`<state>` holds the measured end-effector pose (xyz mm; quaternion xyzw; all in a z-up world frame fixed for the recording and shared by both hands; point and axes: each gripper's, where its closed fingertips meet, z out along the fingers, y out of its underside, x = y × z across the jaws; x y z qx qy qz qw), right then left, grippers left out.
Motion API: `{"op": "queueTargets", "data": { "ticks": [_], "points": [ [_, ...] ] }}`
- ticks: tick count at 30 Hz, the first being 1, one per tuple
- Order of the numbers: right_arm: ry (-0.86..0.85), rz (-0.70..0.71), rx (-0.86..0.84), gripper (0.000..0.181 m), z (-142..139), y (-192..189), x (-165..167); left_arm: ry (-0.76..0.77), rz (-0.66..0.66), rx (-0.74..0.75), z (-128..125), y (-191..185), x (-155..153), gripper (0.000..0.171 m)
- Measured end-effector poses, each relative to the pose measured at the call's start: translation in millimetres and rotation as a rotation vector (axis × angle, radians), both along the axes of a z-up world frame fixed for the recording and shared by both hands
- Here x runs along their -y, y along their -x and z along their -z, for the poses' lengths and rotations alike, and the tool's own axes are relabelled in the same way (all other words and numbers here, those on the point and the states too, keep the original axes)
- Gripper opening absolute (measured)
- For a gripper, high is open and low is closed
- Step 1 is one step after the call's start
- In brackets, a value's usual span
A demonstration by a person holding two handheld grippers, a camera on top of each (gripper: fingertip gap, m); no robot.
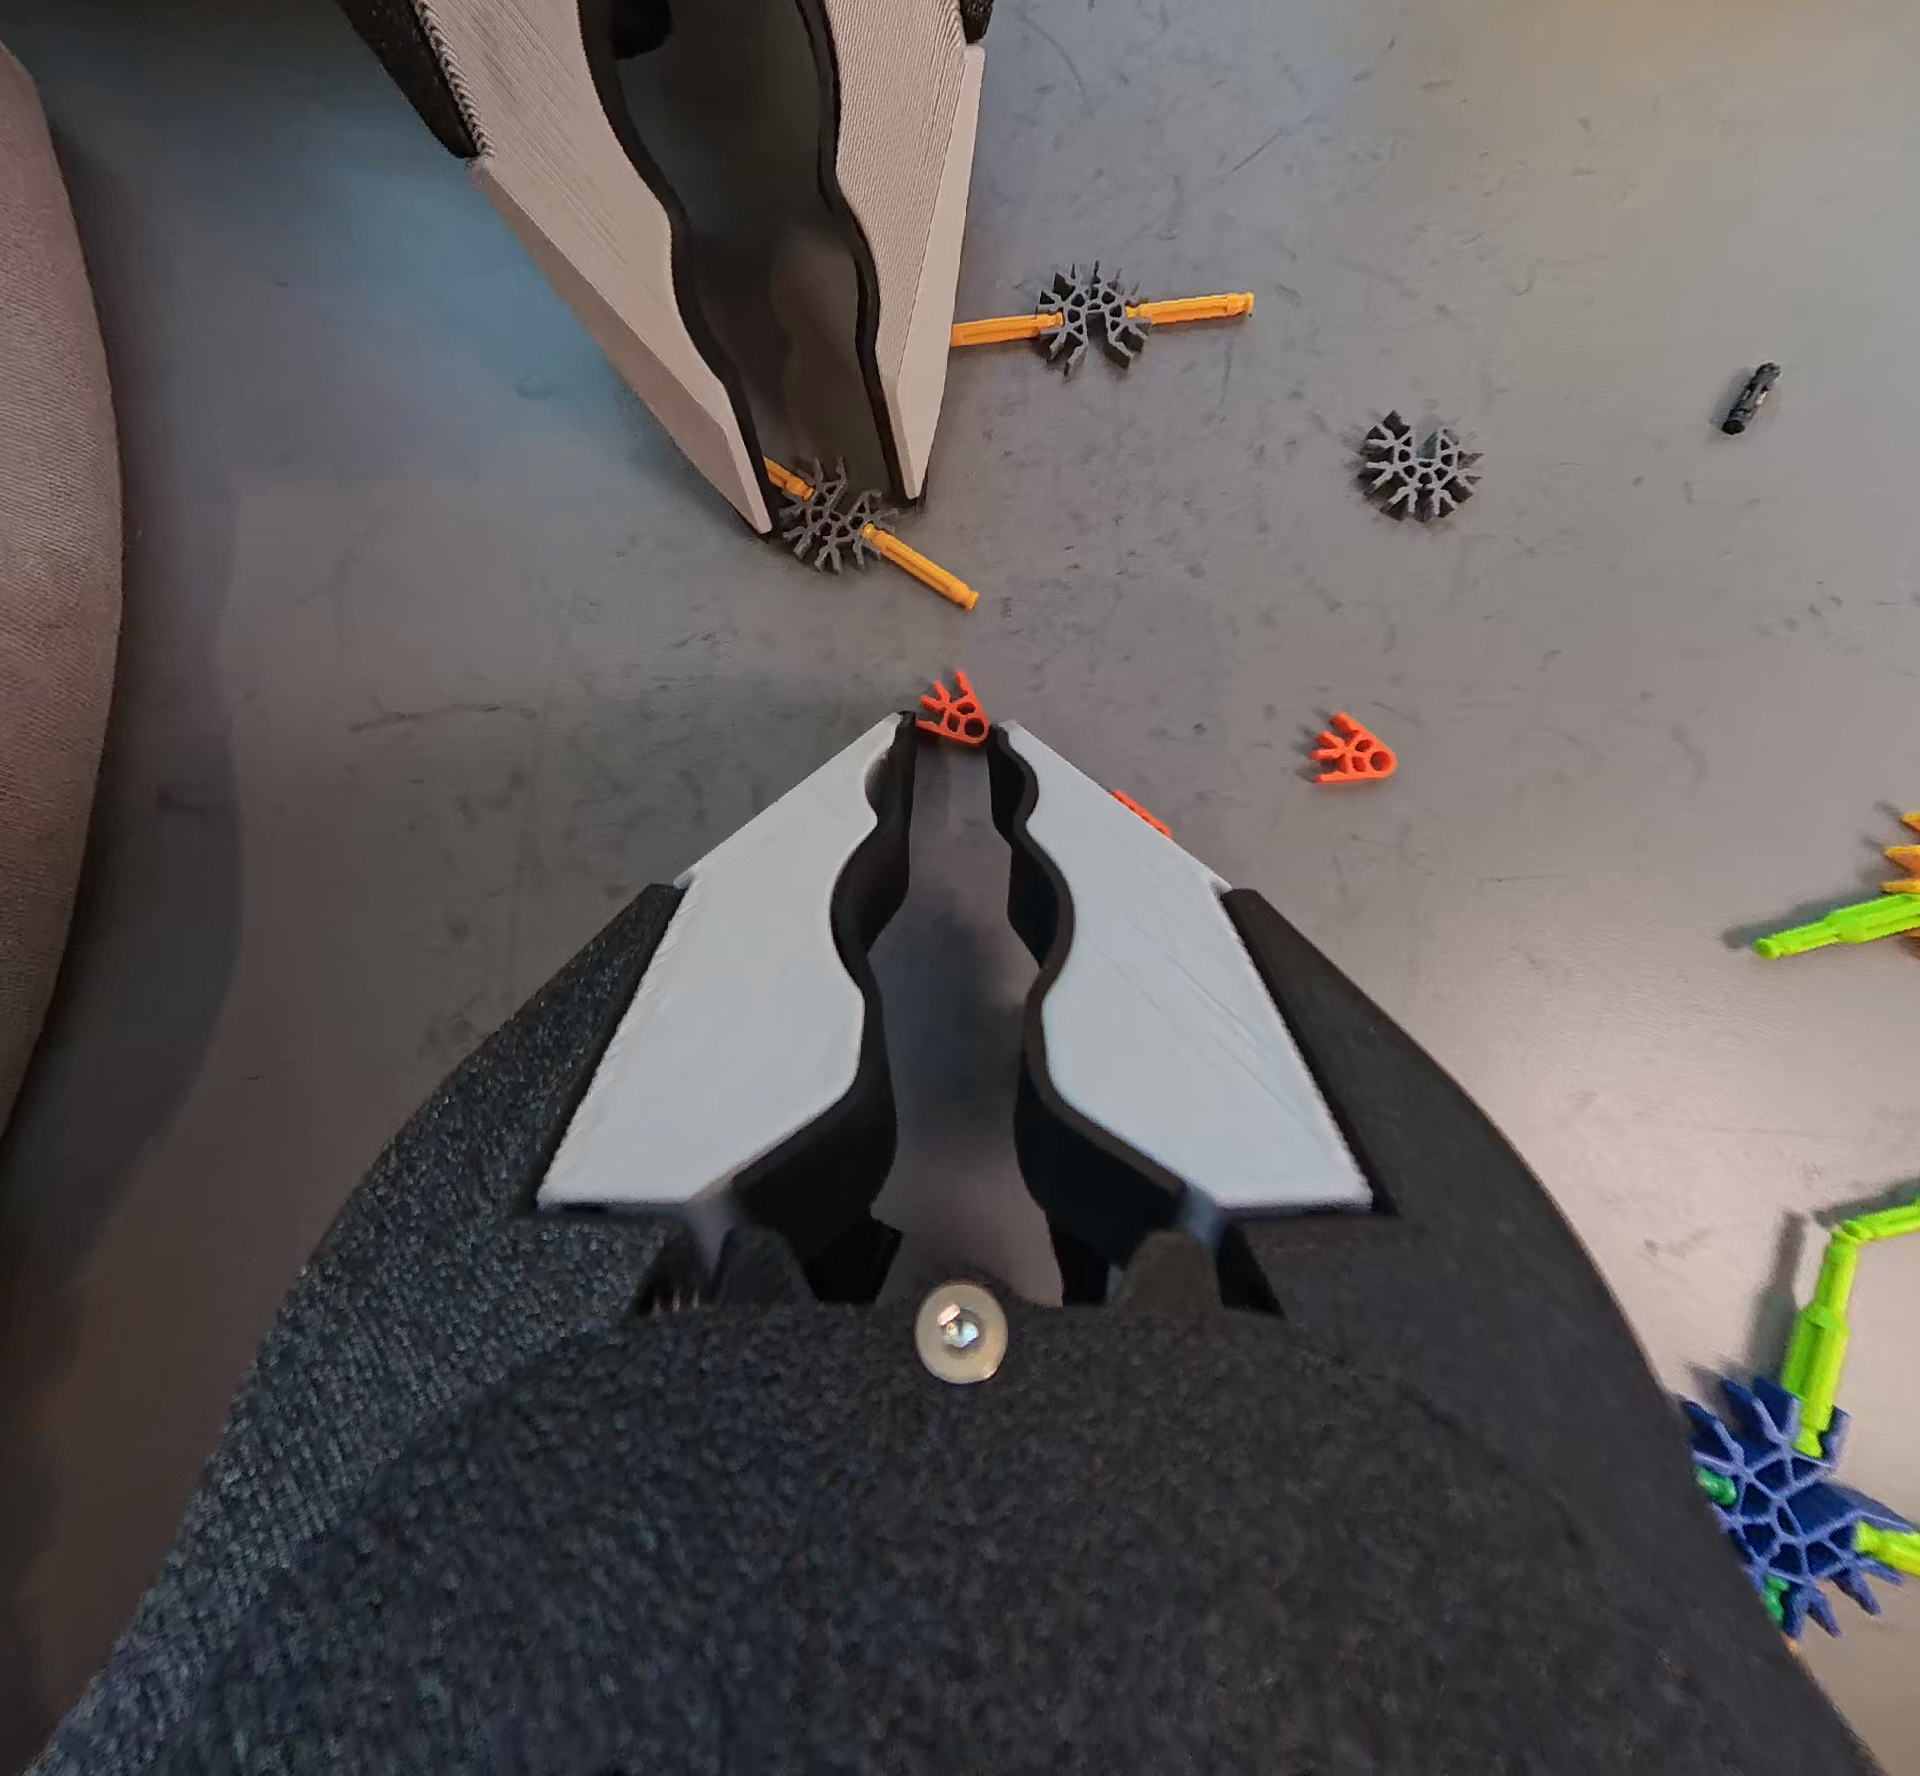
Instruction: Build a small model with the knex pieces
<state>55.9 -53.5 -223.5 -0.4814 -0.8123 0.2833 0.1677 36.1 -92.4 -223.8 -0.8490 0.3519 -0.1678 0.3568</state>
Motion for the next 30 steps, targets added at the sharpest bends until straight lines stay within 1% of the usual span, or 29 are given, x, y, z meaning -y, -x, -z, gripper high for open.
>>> {"op": "queueTargets", "data": {
  "ticks": [5,22,30],
  "points": [
    [0.008,-0.003,0.007,0.012,0.1,-0.3,0.4,0.002,-0.016,0.015,-0.3,5.0,-0.2,0.023],
    [0.037,-0.004,0.011,0.013,-1.1,1.3,-1.6,0.020,-0.022,0.079,-0.7,4.6,0.1,0.023],
    [0.027,0.019,0.019,0.014,-0.3,4.5,-0.1,0.014,0.014,0.074,-0.7,-1.2,3.0,0.023]
  ]
}}
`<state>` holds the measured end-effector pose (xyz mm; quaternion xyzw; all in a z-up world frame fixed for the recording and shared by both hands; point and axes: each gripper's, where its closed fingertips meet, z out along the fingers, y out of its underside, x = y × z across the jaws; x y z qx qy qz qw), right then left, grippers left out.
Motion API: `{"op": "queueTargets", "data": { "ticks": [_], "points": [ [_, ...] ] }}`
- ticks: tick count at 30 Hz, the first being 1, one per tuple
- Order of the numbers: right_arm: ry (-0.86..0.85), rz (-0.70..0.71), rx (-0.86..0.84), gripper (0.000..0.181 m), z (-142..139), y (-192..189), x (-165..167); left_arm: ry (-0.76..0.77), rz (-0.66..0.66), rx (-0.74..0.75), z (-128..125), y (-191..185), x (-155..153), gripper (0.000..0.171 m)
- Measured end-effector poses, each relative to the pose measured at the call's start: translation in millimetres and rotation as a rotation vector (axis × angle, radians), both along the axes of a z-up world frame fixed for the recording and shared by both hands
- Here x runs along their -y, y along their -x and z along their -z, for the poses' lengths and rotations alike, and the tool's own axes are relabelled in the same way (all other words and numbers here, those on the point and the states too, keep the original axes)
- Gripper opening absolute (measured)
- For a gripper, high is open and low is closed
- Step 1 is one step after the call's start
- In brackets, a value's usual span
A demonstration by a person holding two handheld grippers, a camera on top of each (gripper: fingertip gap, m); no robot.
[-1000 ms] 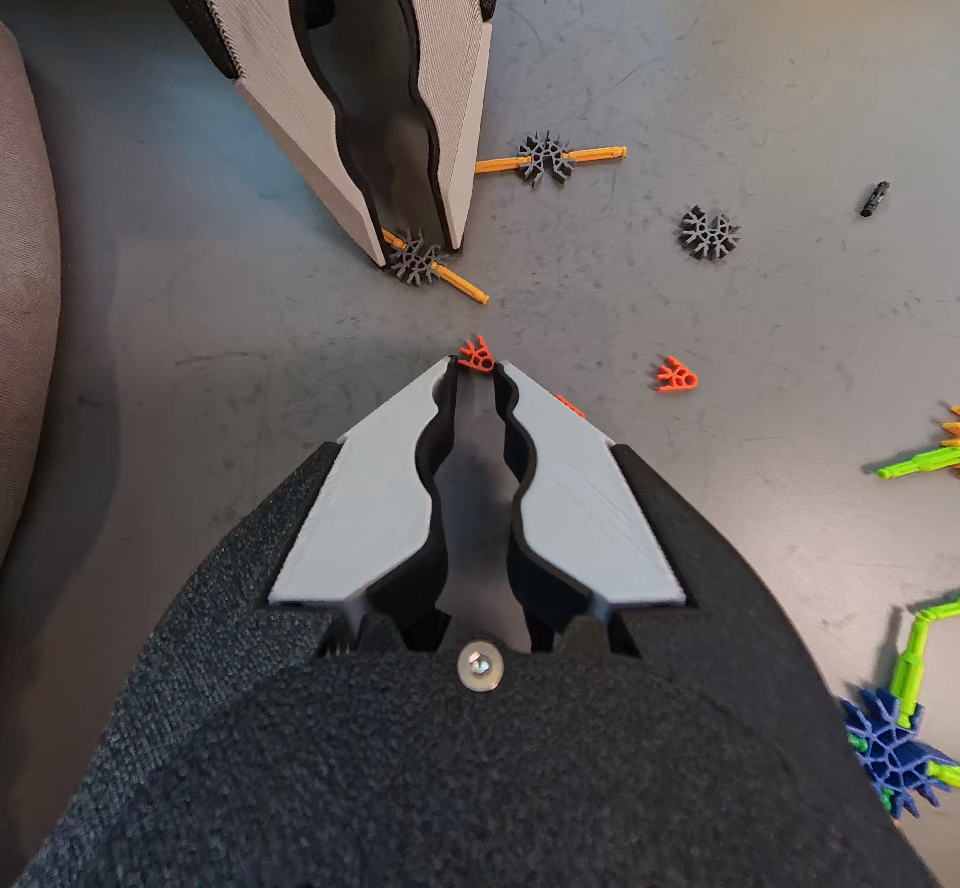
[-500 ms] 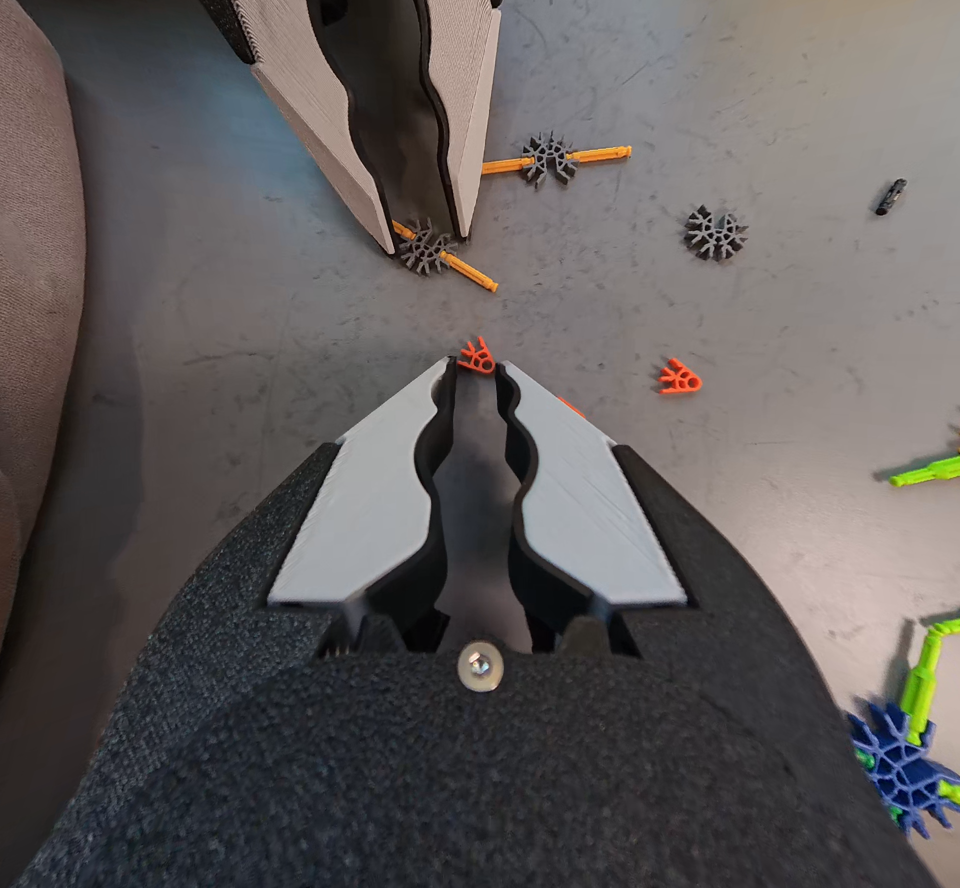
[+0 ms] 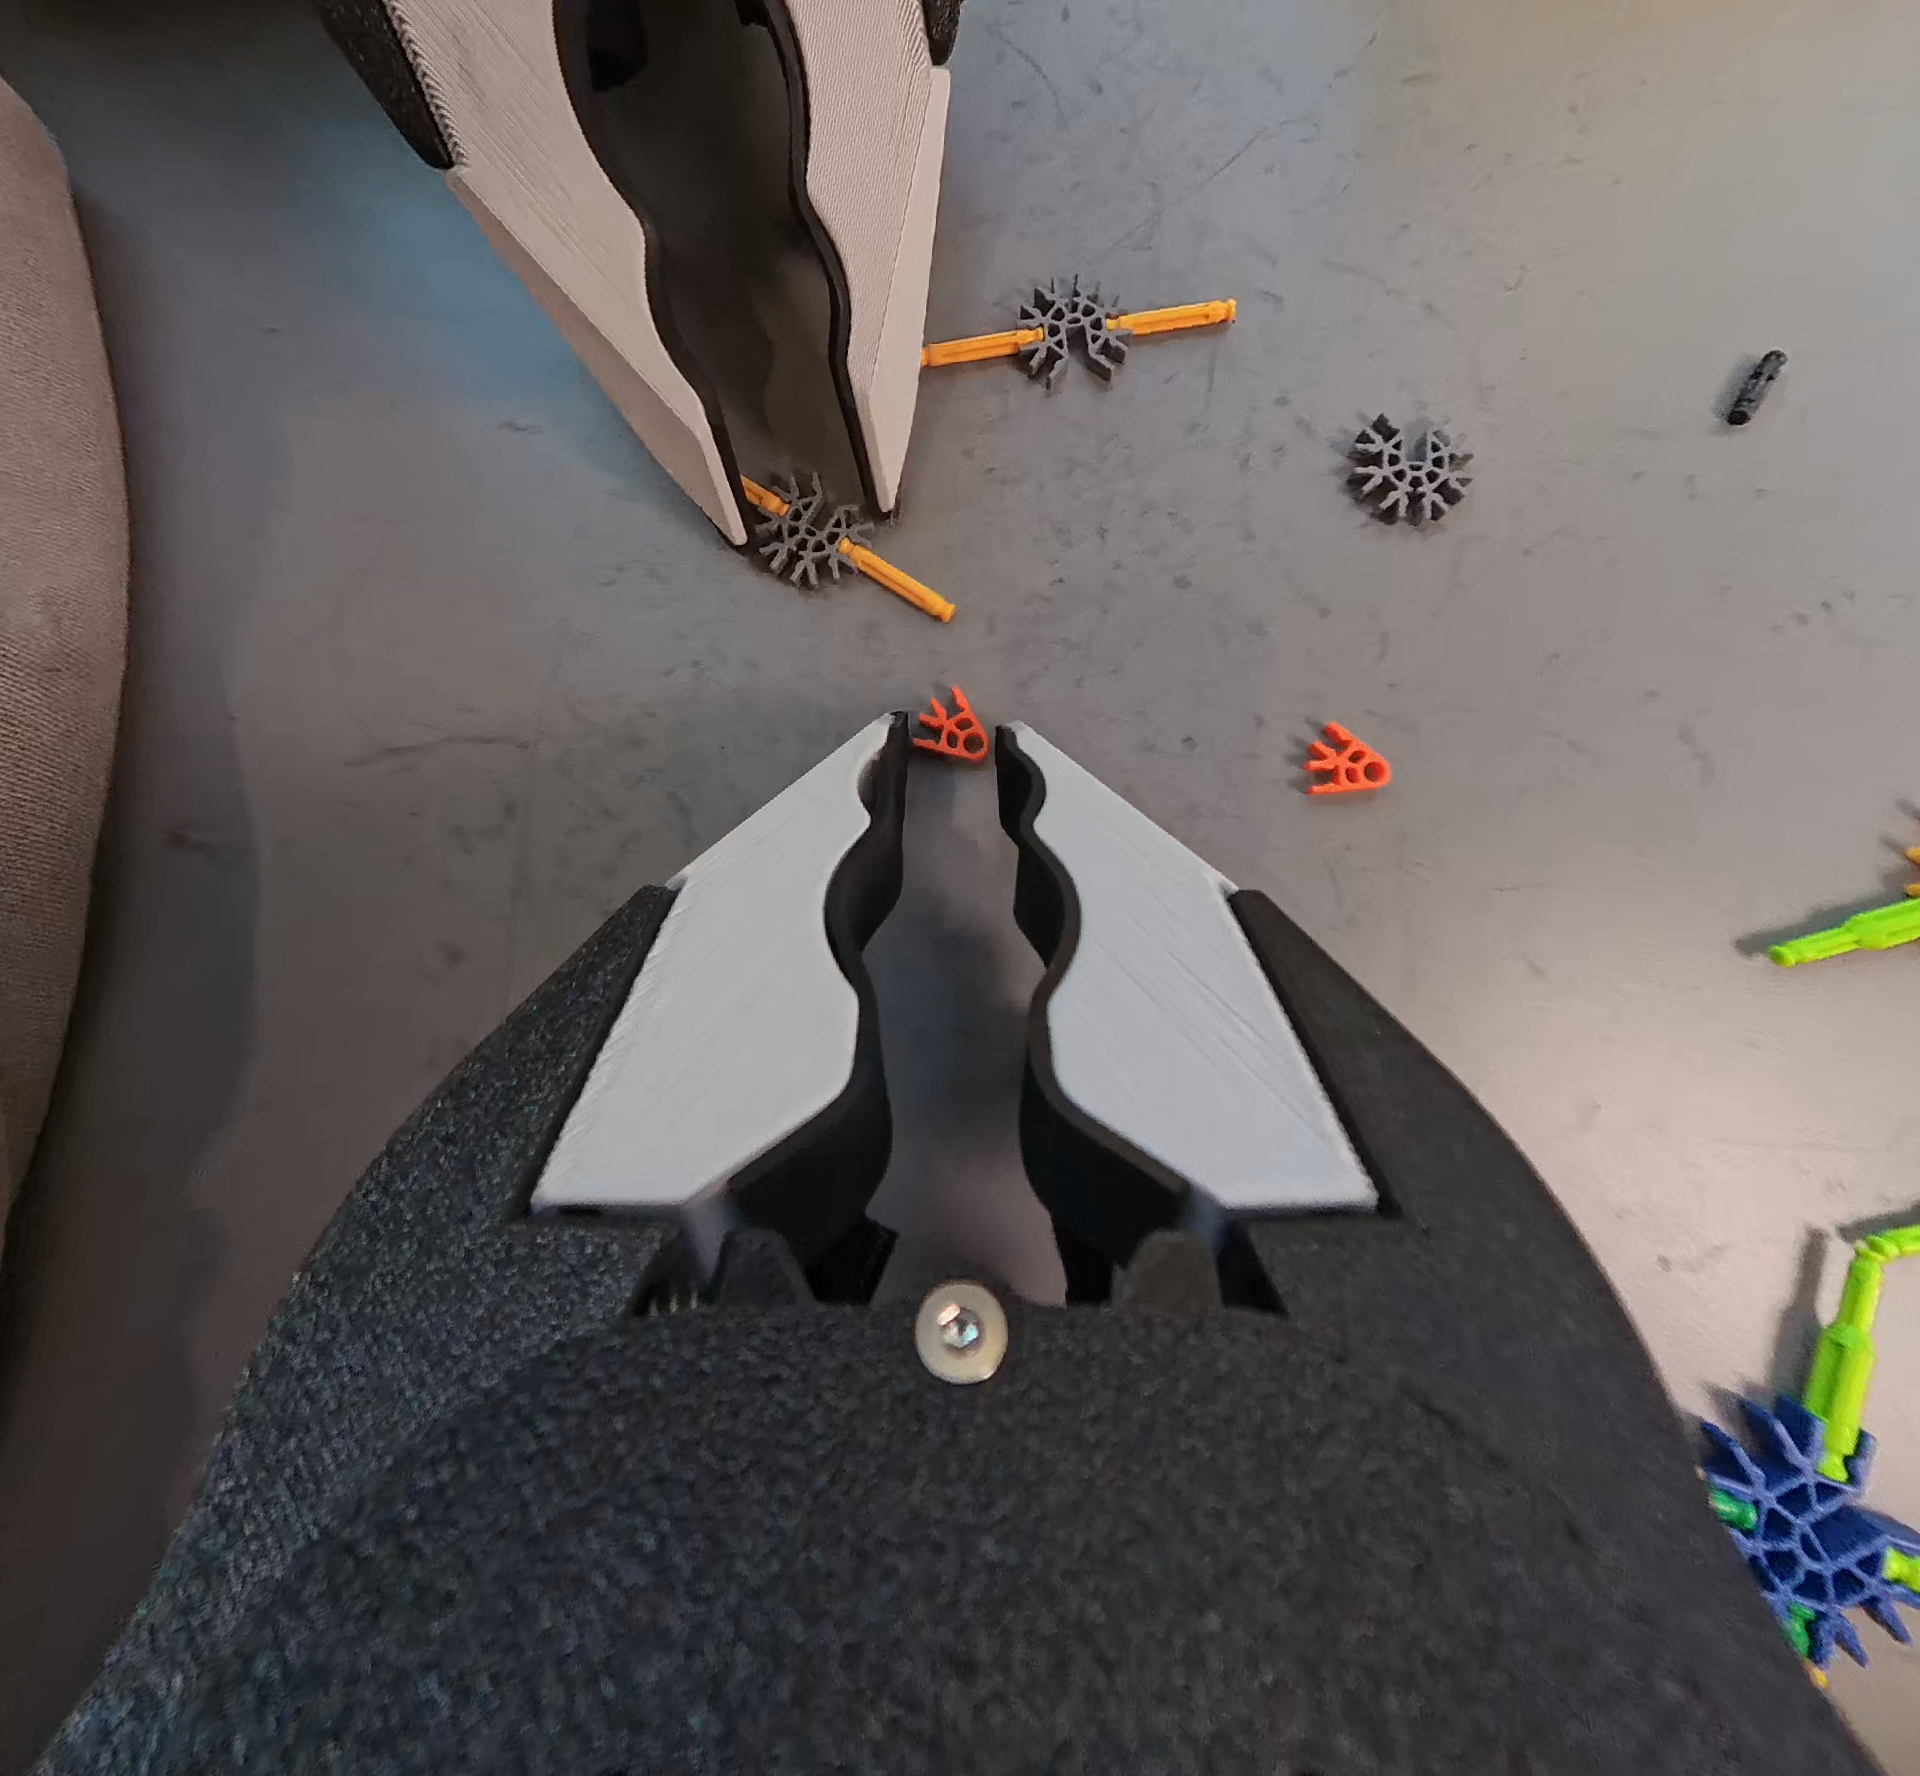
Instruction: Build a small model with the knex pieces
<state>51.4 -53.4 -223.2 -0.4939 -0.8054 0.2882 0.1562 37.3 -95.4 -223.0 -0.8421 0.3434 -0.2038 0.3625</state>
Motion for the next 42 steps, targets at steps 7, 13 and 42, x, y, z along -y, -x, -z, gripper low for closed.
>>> {"op": "queueTargets", "data": {
  "ticks": [7,13,42],
  "points": [
    [-0.008,-0.022,-0.013,0.012,-0.6,2.4,3.7,-0.026,0.025,-0.019,0.0,-3.3,0.0,0.025],
    [-0.017,-0.021,-0.040,0.012,-5.1,8.2,7.3,-0.035,0.017,-0.008,-3.2,-1.3,-0.6,0.026],
    [-0.048,-0.161,0.092,0.012,0.8,6.1,13.0,-0.036,0.191,-0.026,0.8,-5.2,3.8,0.022]
  ]
}}
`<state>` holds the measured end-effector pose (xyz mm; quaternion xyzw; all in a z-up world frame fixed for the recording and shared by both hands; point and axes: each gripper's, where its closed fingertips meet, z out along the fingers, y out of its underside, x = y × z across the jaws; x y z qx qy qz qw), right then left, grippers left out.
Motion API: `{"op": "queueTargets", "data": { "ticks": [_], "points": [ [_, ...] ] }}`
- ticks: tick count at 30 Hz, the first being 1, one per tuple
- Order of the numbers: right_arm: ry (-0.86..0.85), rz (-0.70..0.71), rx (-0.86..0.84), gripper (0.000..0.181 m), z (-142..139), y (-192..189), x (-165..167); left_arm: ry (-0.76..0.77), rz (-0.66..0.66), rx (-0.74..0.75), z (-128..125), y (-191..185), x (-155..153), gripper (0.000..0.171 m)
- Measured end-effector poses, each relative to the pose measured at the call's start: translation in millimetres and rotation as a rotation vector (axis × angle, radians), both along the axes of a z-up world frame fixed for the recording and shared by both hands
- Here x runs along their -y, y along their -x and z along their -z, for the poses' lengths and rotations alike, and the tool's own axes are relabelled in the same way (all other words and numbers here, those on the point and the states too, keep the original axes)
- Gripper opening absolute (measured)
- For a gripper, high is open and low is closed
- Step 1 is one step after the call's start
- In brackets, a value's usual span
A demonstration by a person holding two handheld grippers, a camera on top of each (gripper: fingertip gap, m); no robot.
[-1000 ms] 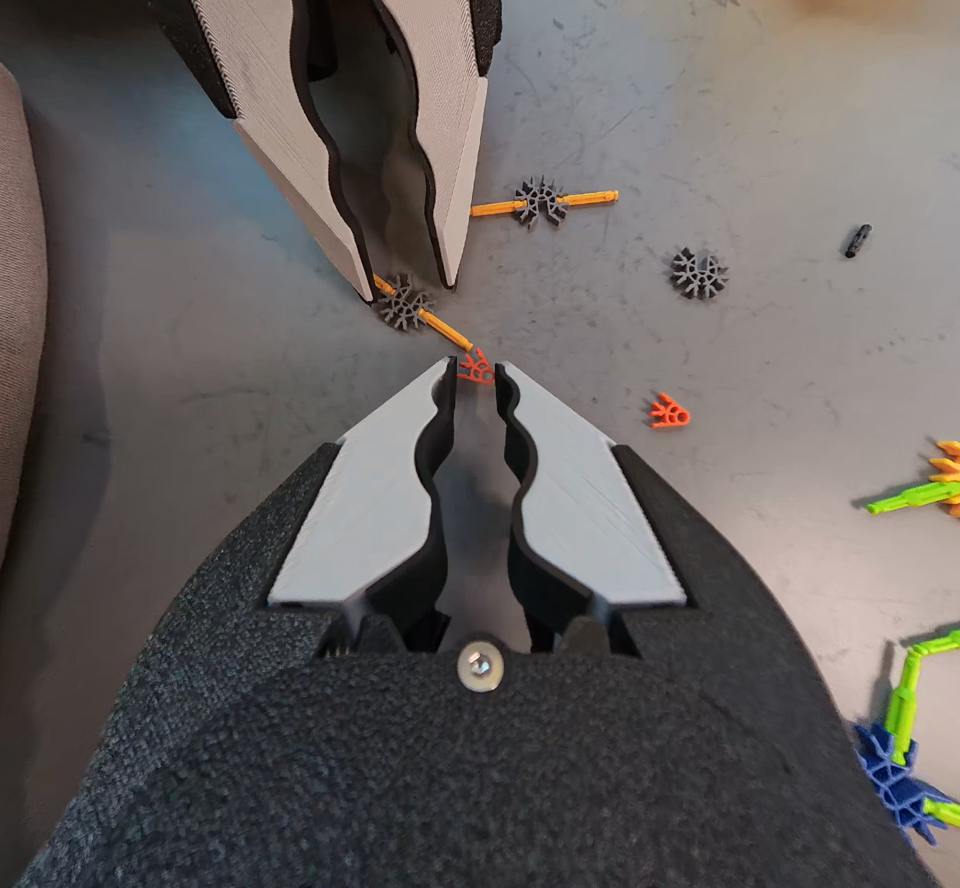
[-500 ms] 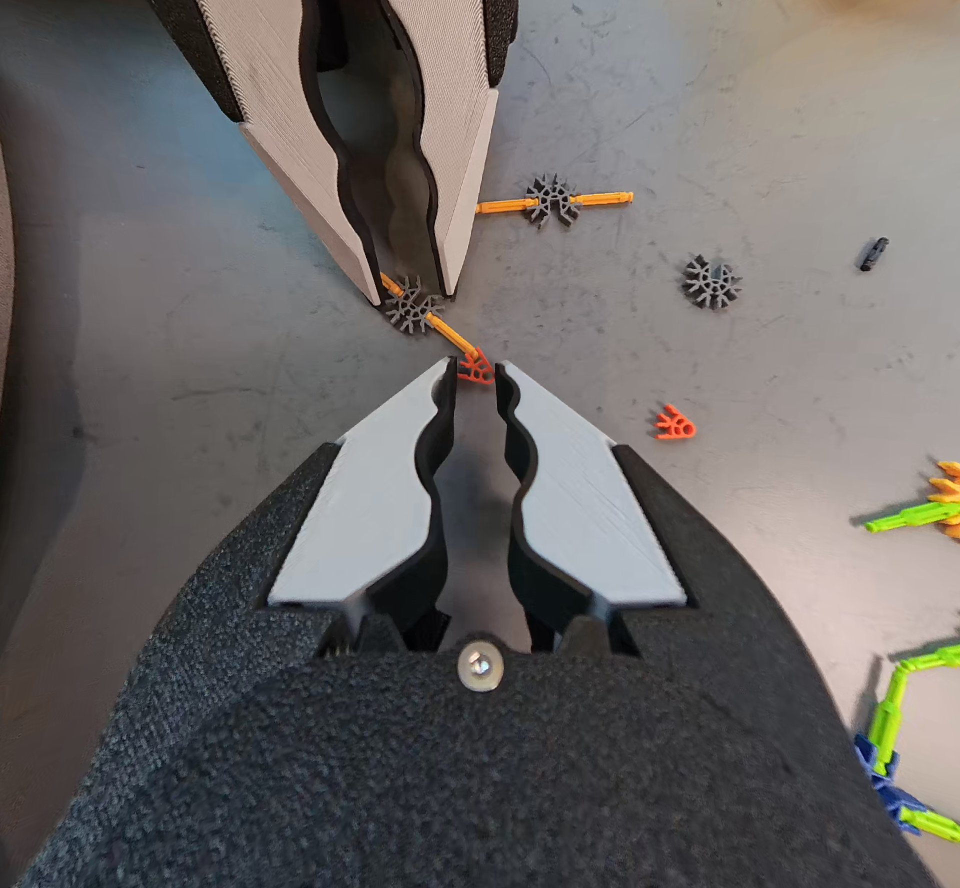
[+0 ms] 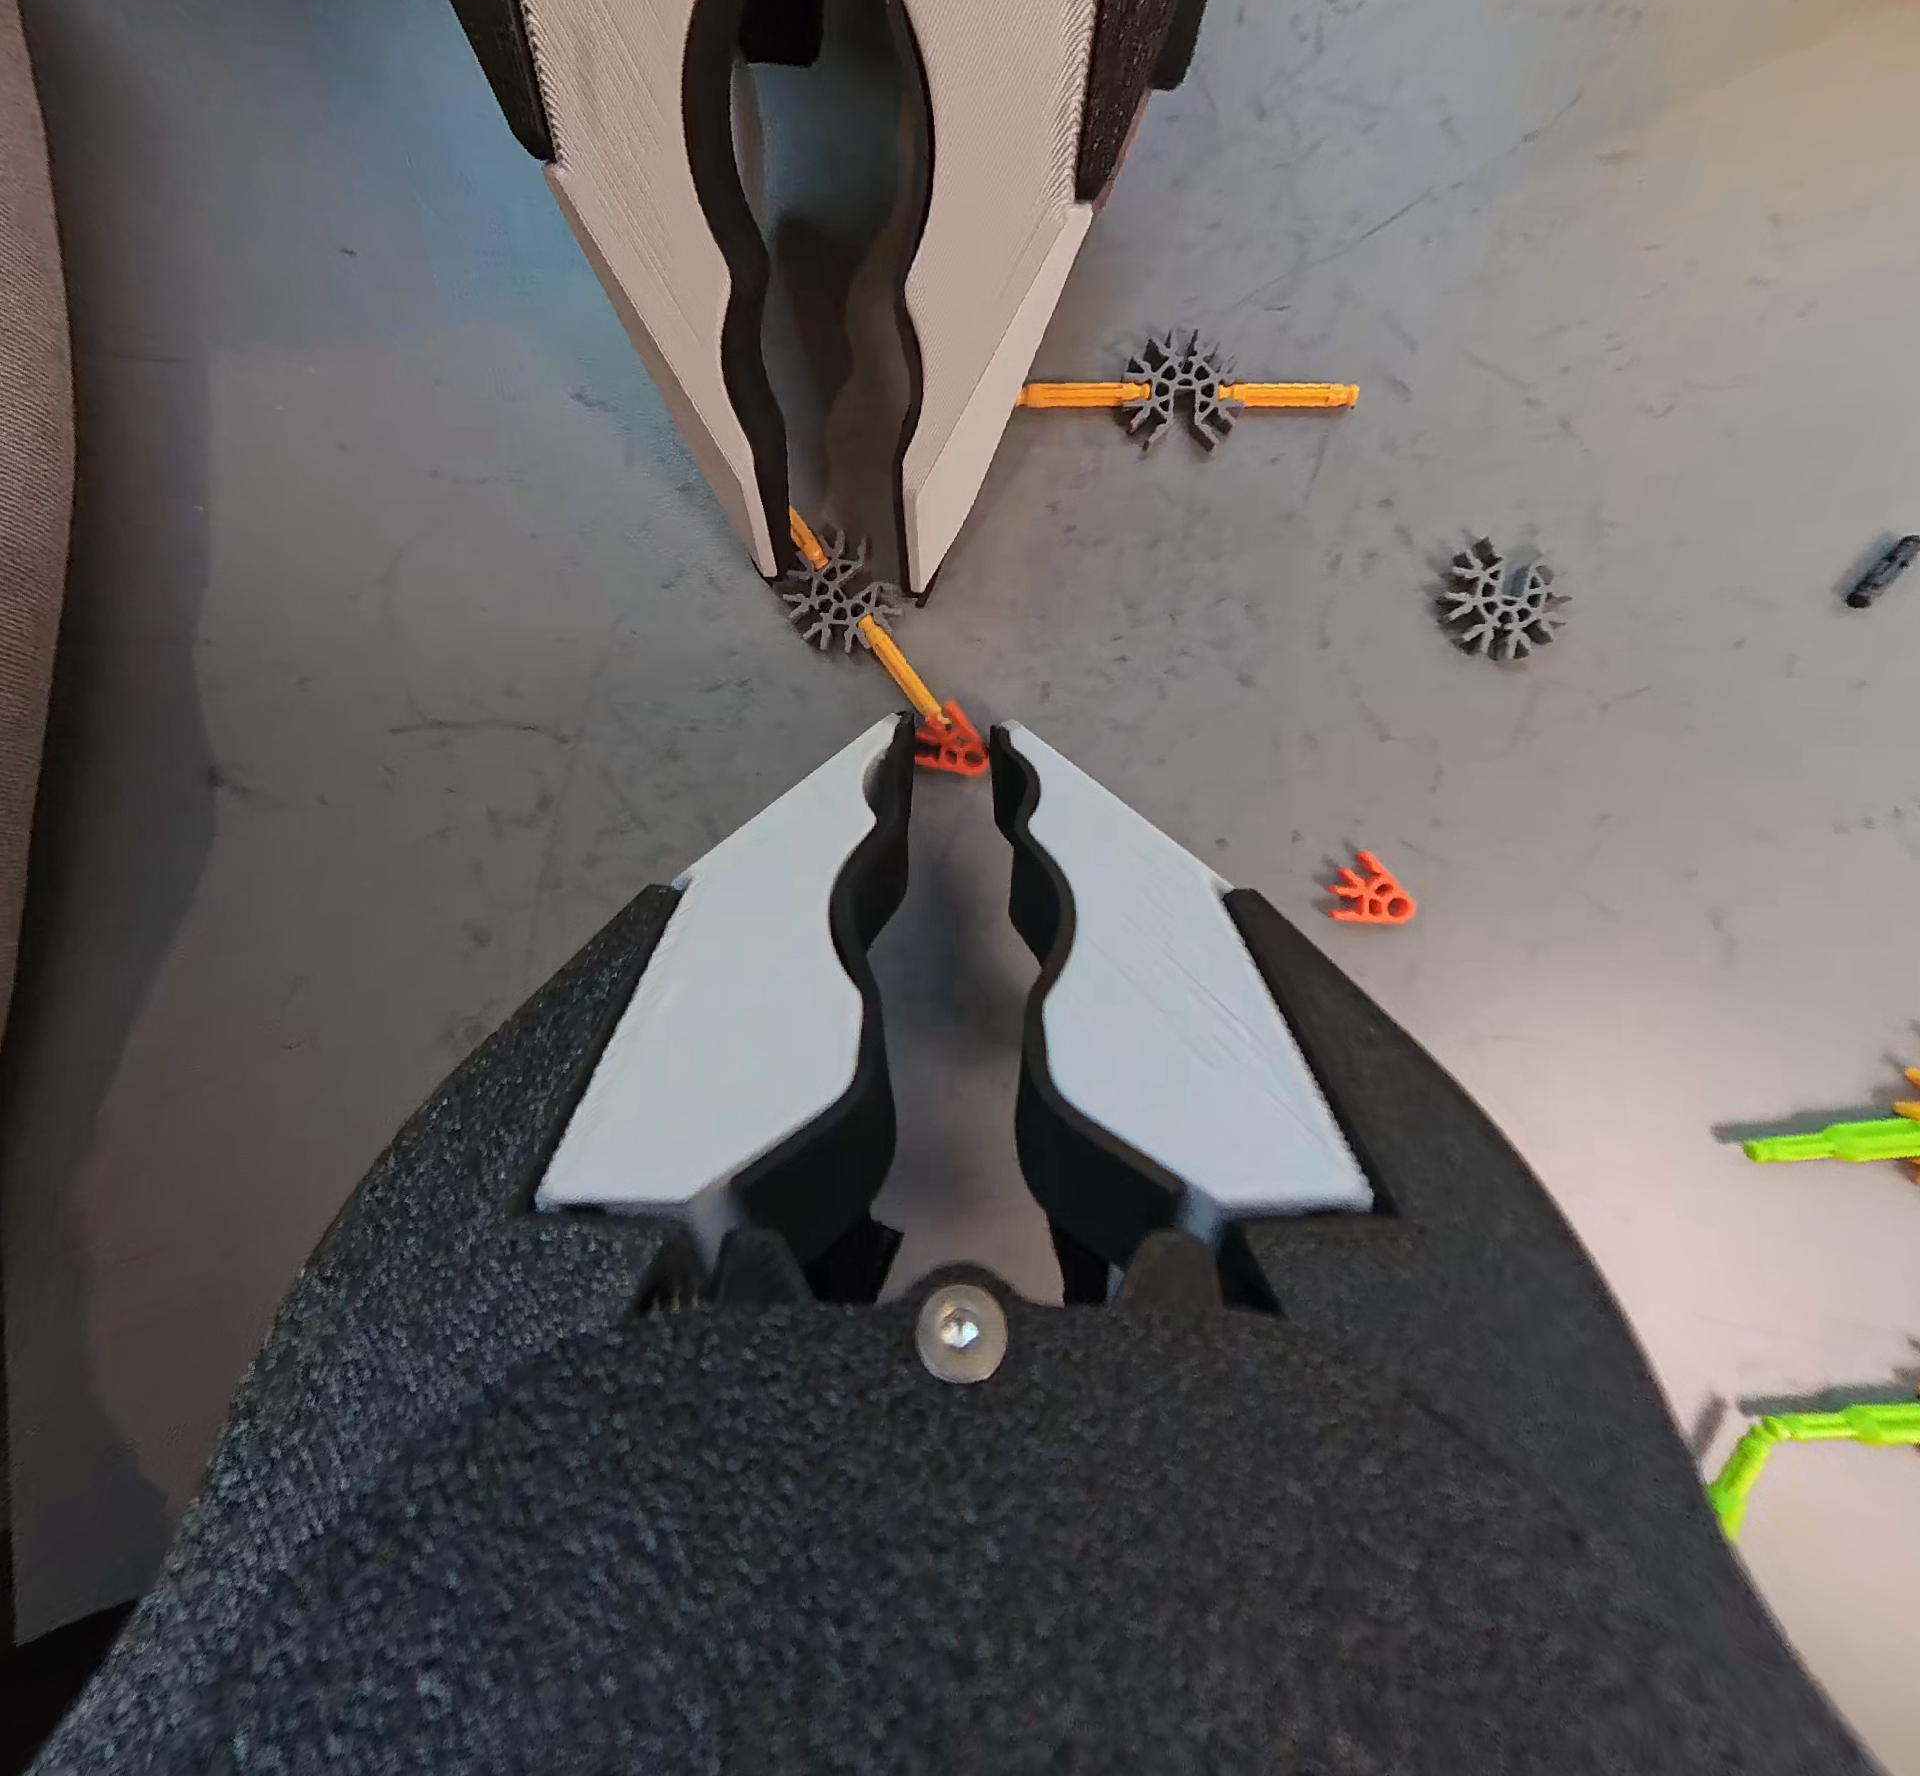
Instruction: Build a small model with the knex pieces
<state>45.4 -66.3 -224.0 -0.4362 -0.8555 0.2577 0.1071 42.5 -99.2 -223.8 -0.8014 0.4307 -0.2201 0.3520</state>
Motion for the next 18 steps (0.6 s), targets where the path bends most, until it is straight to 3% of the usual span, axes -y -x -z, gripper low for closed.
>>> {"op": "queueTargets", "data": {
  "ticks": [8,18],
  "points": [
    [0.076,0.011,-0.018,0.019,-5.7,-0.3,1.5,-0.002,-0.002,-0.001,0.1,0.1,0.1,0.022],
    [0.121,0.003,-0.008,0.010,-4.0,-3.1,-2.3,-0.007,-0.005,-0.004,-0.1,-0.3,-0.5,0.022]
  ]
}}
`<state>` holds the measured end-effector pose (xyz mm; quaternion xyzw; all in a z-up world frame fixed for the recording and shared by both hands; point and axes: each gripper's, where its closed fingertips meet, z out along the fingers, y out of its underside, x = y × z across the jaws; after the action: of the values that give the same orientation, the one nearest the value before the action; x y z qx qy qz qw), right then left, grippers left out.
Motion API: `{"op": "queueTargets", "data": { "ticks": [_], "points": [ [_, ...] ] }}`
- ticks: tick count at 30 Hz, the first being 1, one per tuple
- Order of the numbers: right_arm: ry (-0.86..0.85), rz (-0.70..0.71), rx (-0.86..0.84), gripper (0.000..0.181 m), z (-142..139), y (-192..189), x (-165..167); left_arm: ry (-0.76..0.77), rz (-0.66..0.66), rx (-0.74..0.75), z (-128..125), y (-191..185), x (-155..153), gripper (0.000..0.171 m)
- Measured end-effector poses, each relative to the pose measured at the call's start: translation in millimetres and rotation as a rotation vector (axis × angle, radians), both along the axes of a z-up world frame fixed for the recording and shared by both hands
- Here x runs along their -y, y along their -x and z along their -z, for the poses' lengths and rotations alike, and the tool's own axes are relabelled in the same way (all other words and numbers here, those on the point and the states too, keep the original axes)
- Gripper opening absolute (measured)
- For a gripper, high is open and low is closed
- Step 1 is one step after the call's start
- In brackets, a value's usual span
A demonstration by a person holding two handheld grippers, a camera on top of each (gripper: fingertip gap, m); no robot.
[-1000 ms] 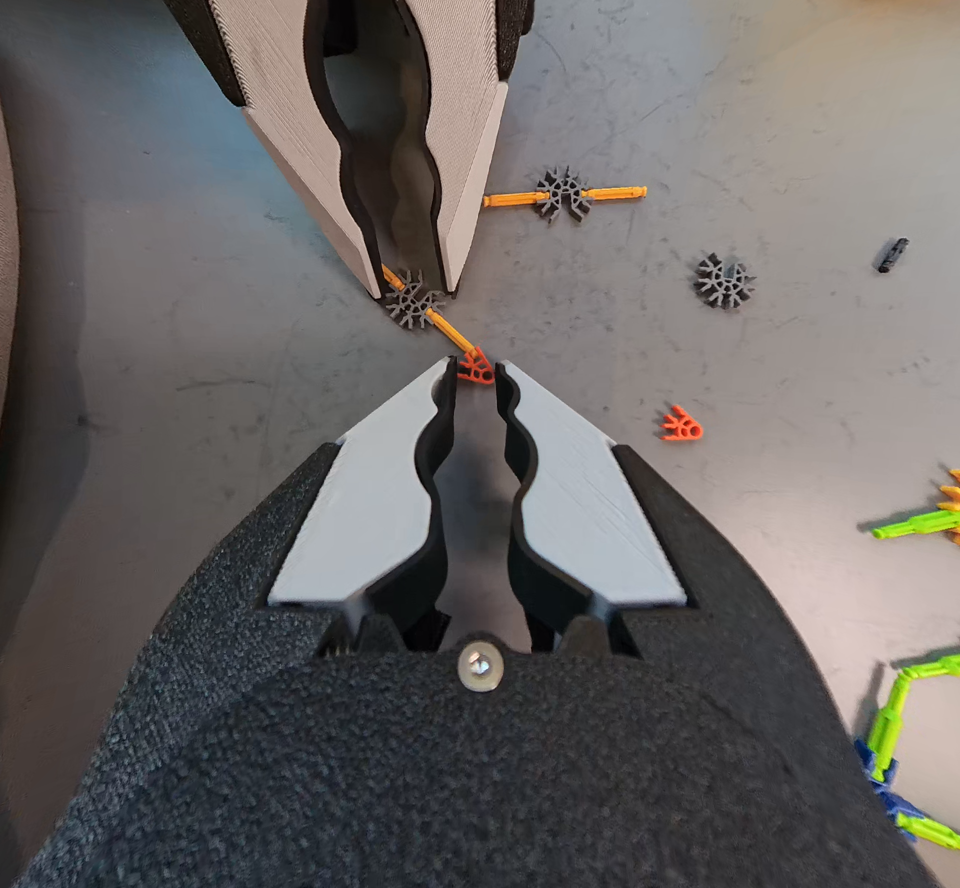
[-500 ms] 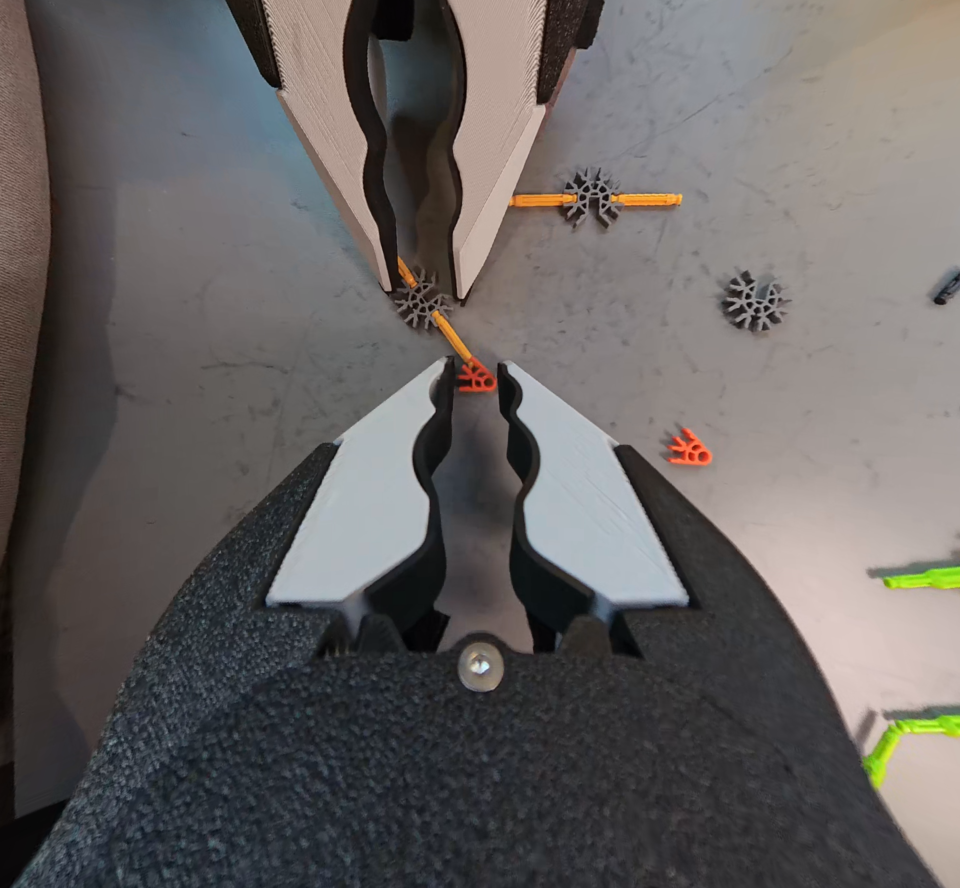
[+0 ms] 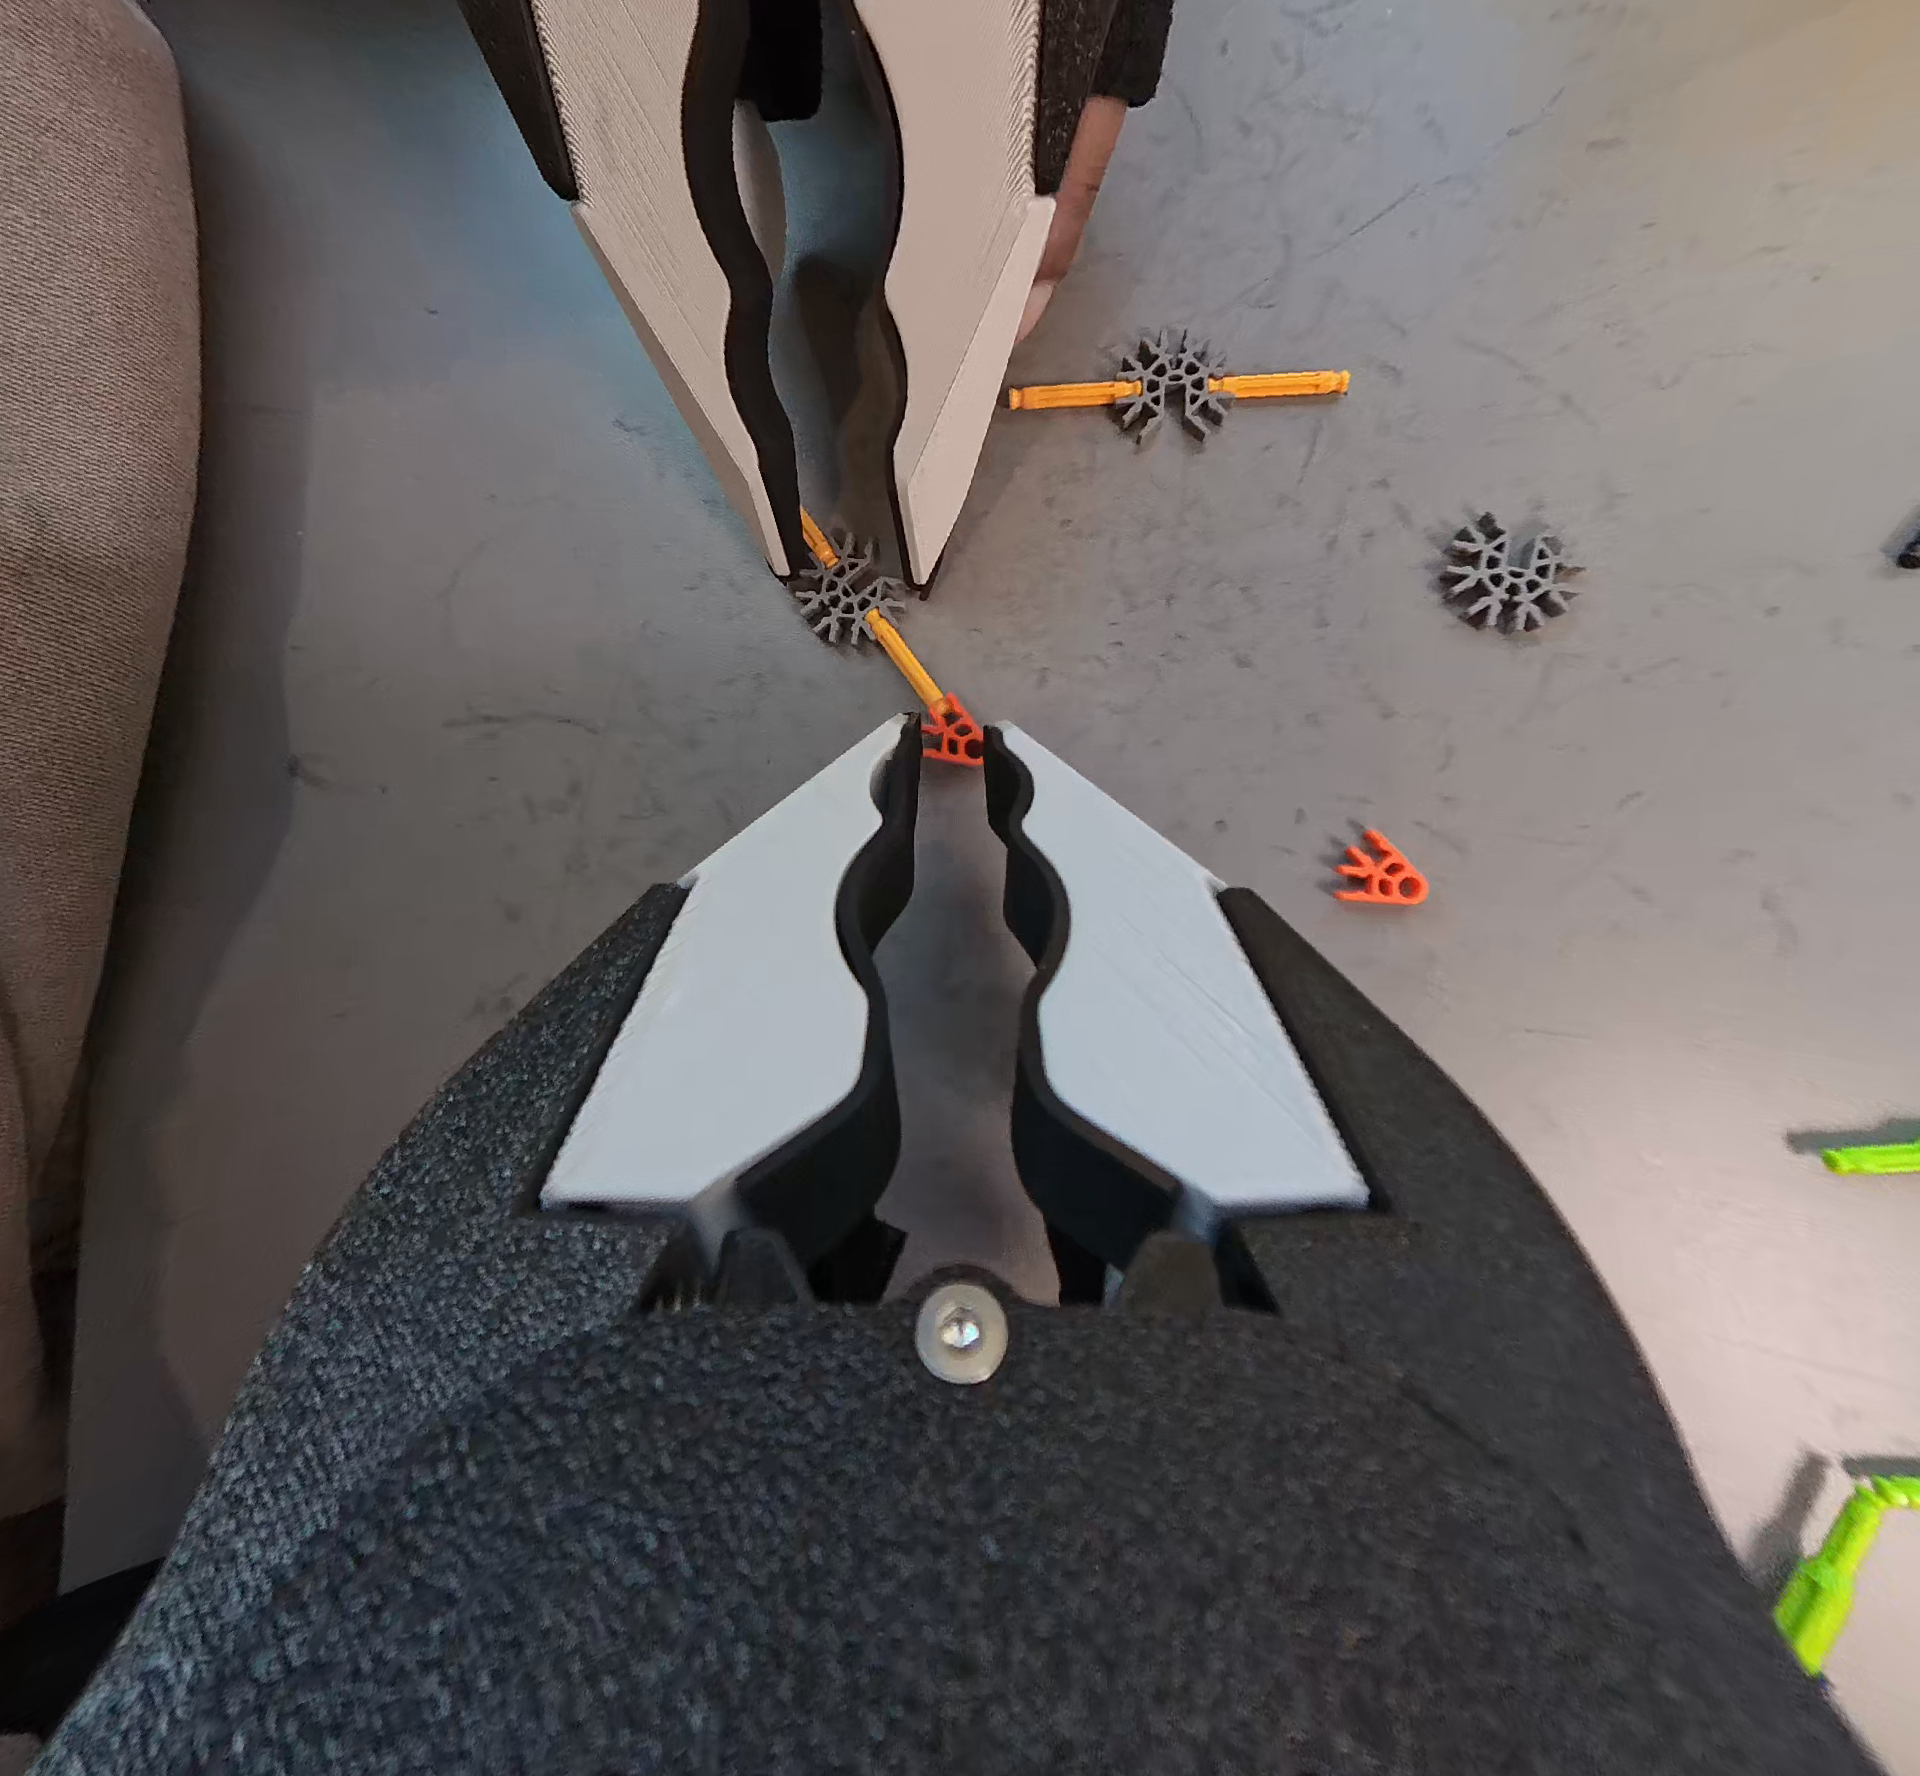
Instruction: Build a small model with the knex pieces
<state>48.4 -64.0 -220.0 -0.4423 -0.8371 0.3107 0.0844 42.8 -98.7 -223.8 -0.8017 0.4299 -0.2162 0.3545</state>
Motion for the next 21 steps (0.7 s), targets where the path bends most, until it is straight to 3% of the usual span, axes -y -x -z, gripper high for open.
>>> {"op": "queueTargets", "data": {
  "ticks": [21],
  "points": [
    [-0.005,-0.036,-0.034,0.008,-0.8,-2.2,5.6,-0.013,0.009,-0.005,-0.4,-0.9,0.7,0.021]
  ]
}}
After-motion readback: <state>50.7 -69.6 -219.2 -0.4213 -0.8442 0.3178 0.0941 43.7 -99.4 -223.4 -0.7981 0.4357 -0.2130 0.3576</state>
